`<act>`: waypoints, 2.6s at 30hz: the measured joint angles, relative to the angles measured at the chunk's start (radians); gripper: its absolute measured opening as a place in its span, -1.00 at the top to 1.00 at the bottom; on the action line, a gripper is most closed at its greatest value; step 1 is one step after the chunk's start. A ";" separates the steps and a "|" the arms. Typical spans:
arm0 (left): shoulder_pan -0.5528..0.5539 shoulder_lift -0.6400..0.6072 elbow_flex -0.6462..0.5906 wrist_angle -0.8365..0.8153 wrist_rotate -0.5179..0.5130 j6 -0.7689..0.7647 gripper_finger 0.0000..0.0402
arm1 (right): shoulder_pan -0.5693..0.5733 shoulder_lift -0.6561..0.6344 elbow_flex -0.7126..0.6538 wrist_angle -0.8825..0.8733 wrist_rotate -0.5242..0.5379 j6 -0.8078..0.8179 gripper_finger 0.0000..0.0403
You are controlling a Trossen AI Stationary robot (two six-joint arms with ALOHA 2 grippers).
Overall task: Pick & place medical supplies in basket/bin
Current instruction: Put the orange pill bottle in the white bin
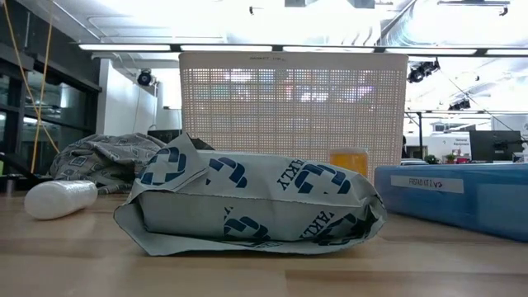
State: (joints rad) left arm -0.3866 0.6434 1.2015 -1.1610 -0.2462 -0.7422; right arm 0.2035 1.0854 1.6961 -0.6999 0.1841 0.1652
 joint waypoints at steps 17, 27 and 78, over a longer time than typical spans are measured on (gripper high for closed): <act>0.000 0.000 0.000 -0.058 -0.002 0.000 0.80 | 0.069 0.179 -0.074 -0.352 -0.245 0.524 -0.09; 0.000 0.000 0.000 -0.077 -0.010 0.000 0.80 | 0.145 0.171 -0.301 -0.350 -0.245 0.884 -0.09; 0.000 0.000 0.000 -0.192 -0.009 -0.075 0.80 | 0.300 0.171 -0.952 0.542 0.026 1.294 -0.09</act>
State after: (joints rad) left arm -0.3864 0.6436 1.2015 -1.3527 -0.2554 -0.8172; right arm 0.5037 1.2564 0.7441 -0.1582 0.2098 1.4594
